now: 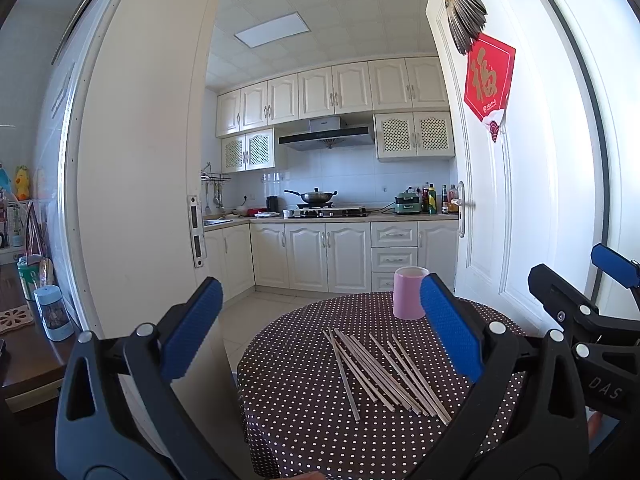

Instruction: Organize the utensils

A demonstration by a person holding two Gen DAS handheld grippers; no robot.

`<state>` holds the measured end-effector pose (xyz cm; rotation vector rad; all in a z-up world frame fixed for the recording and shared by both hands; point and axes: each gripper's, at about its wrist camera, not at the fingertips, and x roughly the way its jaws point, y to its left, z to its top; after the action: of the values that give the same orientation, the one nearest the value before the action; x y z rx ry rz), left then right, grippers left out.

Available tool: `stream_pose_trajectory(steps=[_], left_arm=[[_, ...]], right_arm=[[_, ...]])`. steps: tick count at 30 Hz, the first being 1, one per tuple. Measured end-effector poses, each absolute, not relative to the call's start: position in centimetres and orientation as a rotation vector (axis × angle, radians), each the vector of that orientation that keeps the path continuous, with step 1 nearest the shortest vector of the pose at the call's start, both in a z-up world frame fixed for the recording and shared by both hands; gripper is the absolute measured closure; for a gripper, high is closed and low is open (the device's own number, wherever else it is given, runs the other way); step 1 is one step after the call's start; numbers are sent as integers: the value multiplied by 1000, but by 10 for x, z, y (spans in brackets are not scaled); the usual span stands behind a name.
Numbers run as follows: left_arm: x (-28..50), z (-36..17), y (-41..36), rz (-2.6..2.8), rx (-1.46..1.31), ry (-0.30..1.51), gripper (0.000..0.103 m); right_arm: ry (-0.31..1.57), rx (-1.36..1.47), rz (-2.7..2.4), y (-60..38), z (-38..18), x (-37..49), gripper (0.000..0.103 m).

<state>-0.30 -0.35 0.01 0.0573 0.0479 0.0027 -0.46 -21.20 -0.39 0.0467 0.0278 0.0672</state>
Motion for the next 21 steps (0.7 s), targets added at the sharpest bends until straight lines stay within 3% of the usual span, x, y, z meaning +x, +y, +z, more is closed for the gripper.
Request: stream_pose_trajectory(steps=[21], left_arm=[[-6,5,-4,5,49,50,6]], right_arm=[[26,47,65,-212,-2,-11,7]])
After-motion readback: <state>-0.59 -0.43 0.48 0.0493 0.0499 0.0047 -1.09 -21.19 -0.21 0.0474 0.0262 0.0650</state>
